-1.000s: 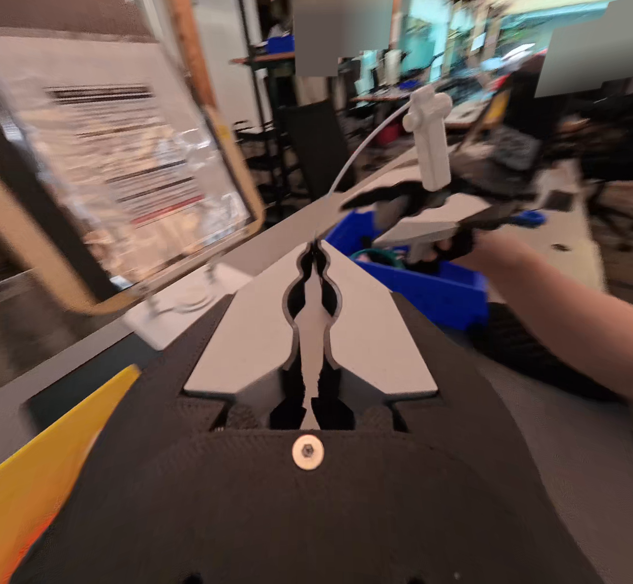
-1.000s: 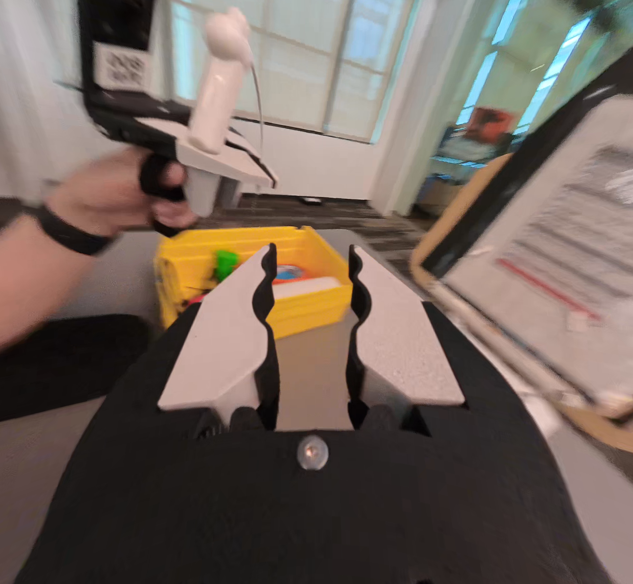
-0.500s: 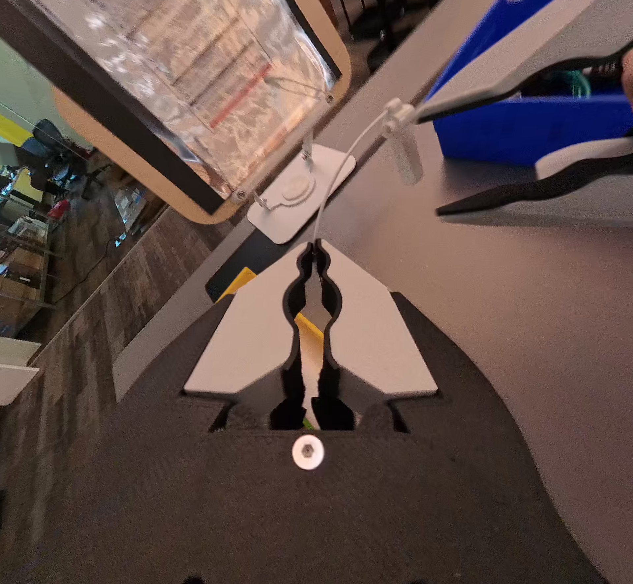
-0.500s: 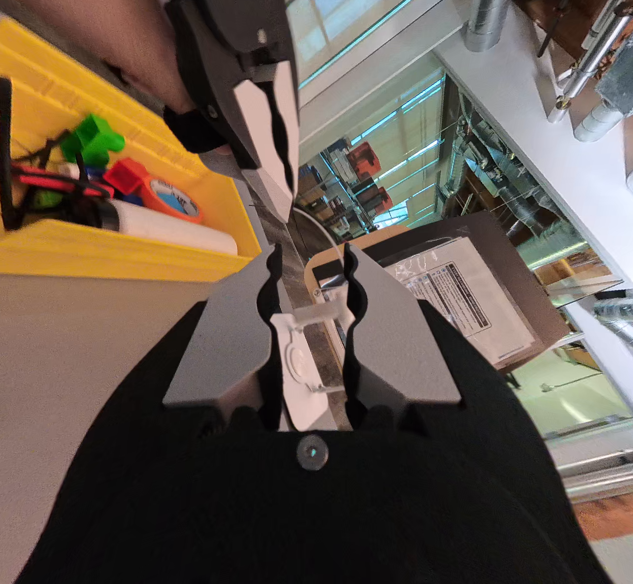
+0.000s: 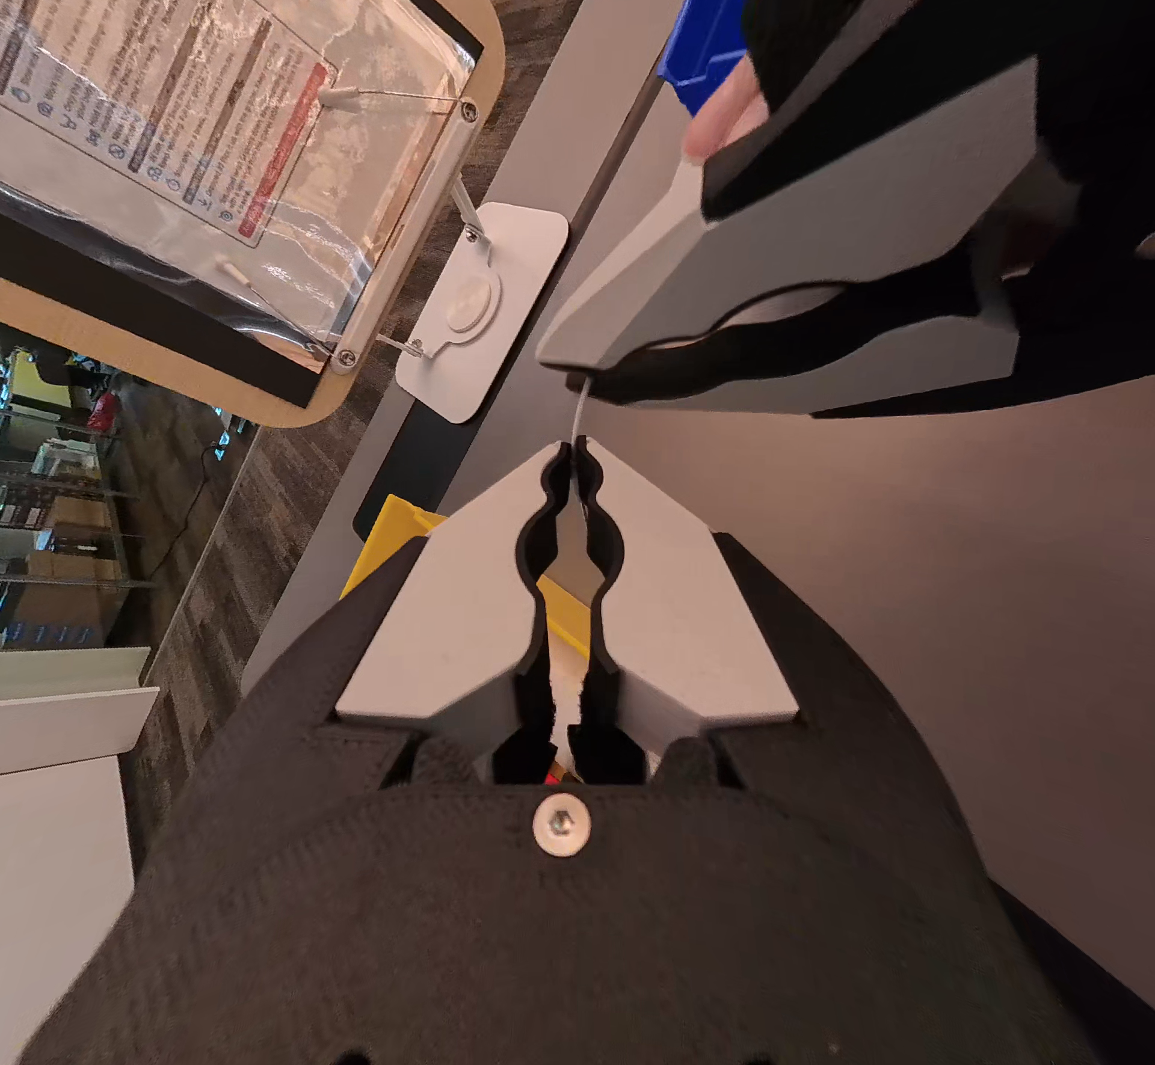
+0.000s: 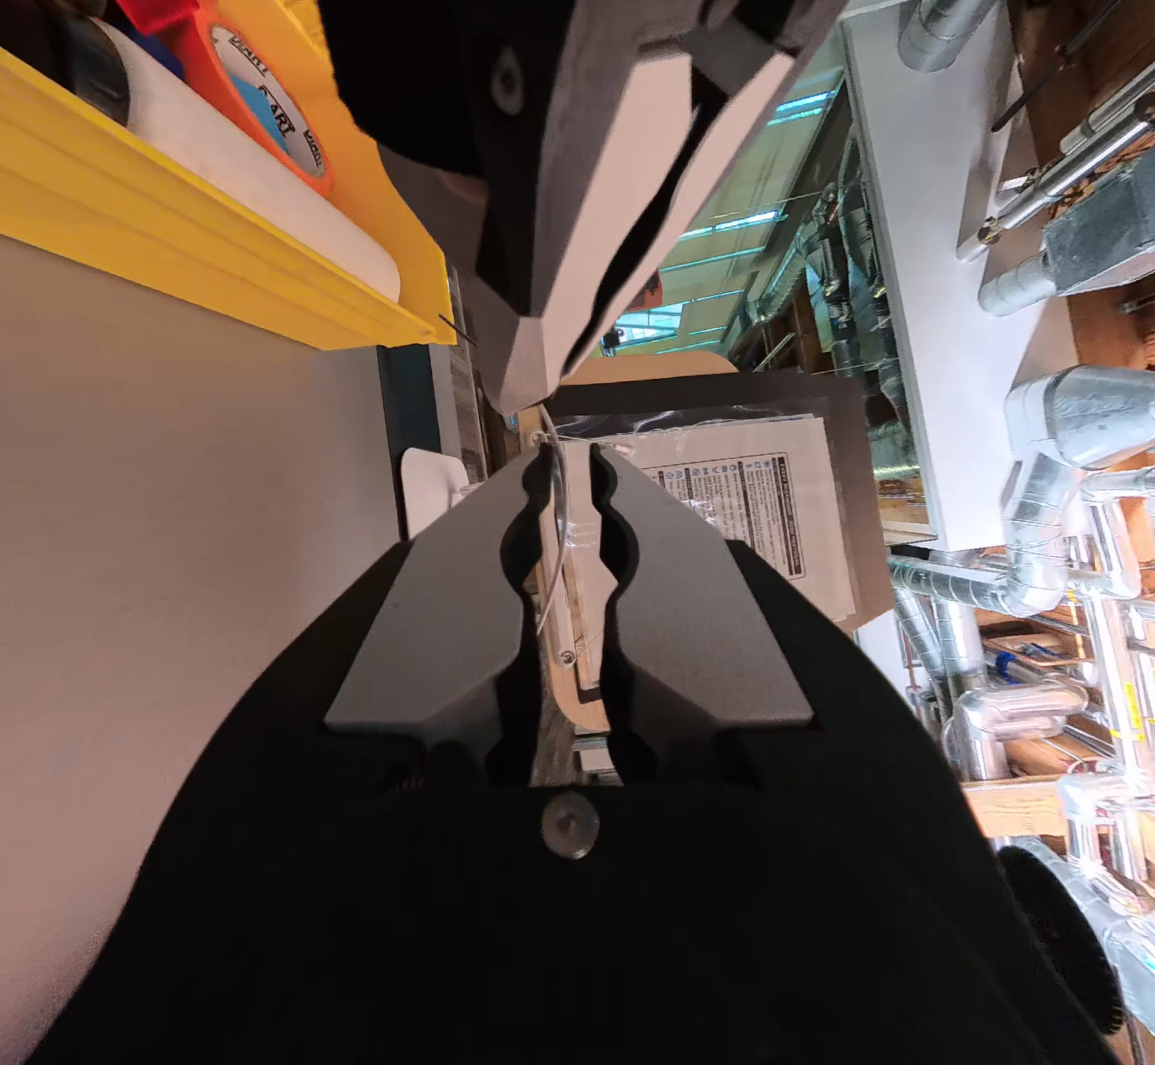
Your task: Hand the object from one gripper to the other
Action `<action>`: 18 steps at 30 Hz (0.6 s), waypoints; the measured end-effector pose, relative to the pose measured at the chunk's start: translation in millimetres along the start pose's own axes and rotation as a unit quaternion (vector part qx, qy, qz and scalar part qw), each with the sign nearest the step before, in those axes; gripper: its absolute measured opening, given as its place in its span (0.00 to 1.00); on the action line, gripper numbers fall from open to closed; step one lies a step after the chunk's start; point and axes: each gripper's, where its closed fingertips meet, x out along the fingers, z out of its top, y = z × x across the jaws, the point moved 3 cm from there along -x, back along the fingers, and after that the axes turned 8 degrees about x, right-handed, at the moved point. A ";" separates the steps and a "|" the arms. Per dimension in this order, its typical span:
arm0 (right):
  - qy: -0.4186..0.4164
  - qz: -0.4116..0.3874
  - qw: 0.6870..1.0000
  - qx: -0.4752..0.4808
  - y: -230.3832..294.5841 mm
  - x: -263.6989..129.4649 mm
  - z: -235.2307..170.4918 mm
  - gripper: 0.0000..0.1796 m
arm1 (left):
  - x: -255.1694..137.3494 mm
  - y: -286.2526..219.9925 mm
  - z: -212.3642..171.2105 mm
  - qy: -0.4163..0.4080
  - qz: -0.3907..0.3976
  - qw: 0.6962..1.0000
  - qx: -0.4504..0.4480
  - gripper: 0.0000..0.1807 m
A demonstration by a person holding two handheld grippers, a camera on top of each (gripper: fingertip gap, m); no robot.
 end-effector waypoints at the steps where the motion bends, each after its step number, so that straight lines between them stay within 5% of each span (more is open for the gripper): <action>1: -0.002 -0.002 1.000 -0.002 0.2 -0.3 1.4 0.04 | -0.7 -0.2 0.8 -0.002 0.000 1.000 0.000 0.00; 12: 0.008 0.005 1.000 0.017 1.1 1.5 -1.9 0.00 | -7.0 0.3 7.0 -0.027 0.003 1.000 -0.008 0.00; 18: 0.004 -0.011 0.987 0.158 -21.1 1.7 -17.9 0.00 | -34.2 20.9 34.0 -0.153 0.033 0.983 -0.094 0.29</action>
